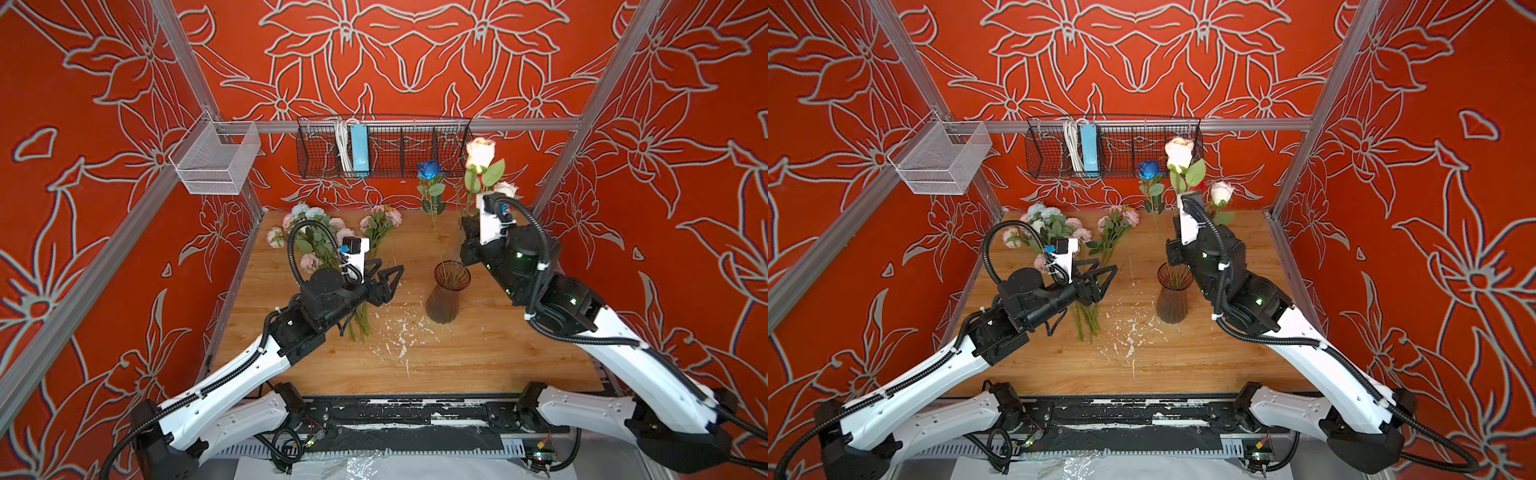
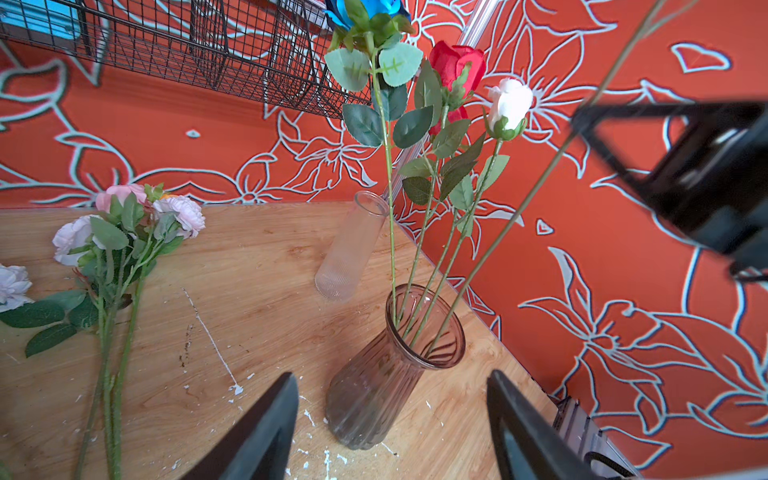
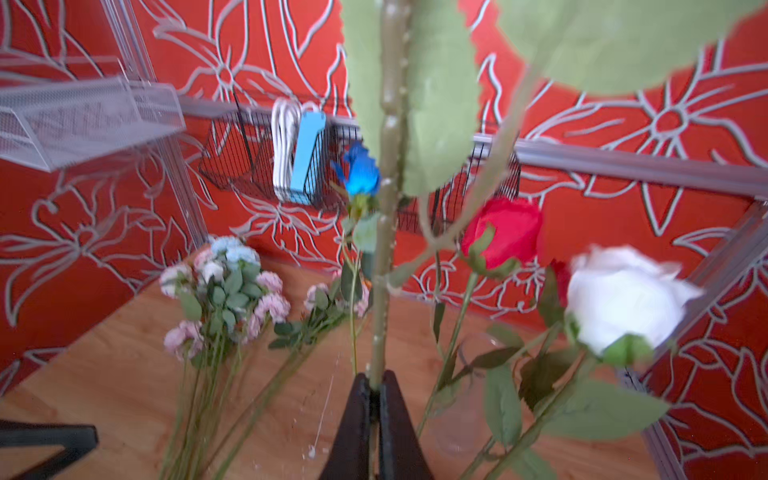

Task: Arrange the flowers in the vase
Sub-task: 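Lower the cream rose into the ribbed vase, release with right gripper, then draw right gripper back toward robot while left gripper lowers onto bunch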

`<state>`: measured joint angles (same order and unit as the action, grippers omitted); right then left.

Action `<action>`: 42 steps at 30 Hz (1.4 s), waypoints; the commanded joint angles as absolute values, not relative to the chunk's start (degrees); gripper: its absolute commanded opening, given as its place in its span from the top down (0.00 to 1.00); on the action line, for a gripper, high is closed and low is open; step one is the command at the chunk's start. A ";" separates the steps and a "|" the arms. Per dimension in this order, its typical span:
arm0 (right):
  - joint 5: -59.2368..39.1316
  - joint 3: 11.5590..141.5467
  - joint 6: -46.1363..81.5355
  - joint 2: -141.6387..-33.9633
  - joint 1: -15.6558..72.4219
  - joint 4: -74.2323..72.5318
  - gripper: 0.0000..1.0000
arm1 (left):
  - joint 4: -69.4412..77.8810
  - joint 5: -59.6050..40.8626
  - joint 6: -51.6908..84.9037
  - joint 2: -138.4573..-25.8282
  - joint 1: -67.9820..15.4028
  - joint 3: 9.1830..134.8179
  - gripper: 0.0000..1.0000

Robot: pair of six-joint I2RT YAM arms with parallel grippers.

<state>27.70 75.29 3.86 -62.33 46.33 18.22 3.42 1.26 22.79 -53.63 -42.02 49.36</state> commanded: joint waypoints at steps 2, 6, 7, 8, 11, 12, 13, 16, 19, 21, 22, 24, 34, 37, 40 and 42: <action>30.94 72.67 7.82 -60.56 46.44 19.15 0.83 | 3.52 1.67 23.04 -53.35 -42.19 49.64 0.28; 29.99 71.57 8.58 -58.88 46.41 19.57 0.67 | 3.43 1.87 22.89 -53.53 -42.19 49.66 0.28; 29.91 71.75 8.69 -58.56 46.48 19.70 0.66 | 3.42 1.85 22.92 -53.53 -42.19 49.66 0.28; 30.05 72.00 8.72 -58.39 46.44 19.98 0.65 | 3.43 1.92 22.78 -53.61 -42.19 49.66 0.28; 27.91 73.17 8.18 -57.79 46.57 21.02 0.62 | 3.34 2.37 22.75 -53.77 -42.19 49.59 0.28; 27.56 73.95 8.49 -57.90 46.58 22.06 0.61 | 3.34 2.37 22.72 -53.87 -42.19 49.66 0.28; 27.39 74.38 8.92 -57.92 46.58 22.75 0.61 | 3.29 2.37 22.60 -53.92 -42.19 49.61 0.28; 26.26 73.56 10.63 -56.20 46.66 22.65 0.61 | 3.17 2.63 22.53 -54.21 -42.19 49.69 0.28; 24.61 71.46 12.60 -53.00 46.67 22.14 0.61 | 2.87 3.05 22.51 -54.72 -42.19 49.74 0.28; 23.87 69.51 14.24 -50.59 46.66 22.39 0.60 | 2.00 4.21 22.72 -55.14 -42.19 50.08 0.27; 23.85 68.62 15.03 -49.61 46.63 22.86 0.60 | 1.61 5.02 22.76 -55.41 -42.13 50.19 0.27; 24.57 67.05 17.86 -47.65 46.60 25.64 0.59 | 0.46 8.16 23.35 -56.07 -42.19 50.34 0.27; 23.64 50.00 33.03 -33.58 46.66 33.63 0.58 | -6.85 12.78 27.98 -67.60 -35.49 54.02 0.25; 23.98 45.53 35.91 -28.23 46.66 34.43 0.58 | -9.87 8.32 30.05 -72.93 -30.05 56.95 0.29; 24.96 42.34 38.40 -23.63 46.66 35.33 0.59 | -13.74 3.91 32.33 -78.97 -24.07 60.72 0.37; 24.83 40.62 39.45 -21.64 46.65 35.33 0.59 | -15.42 0.09 33.47 -83.06 -20.00 62.93 0.44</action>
<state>23.70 42.19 34.44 -23.62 46.33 34.68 -10.44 5.85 30.20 -79.22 -24.08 60.36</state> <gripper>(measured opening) 0.413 0.589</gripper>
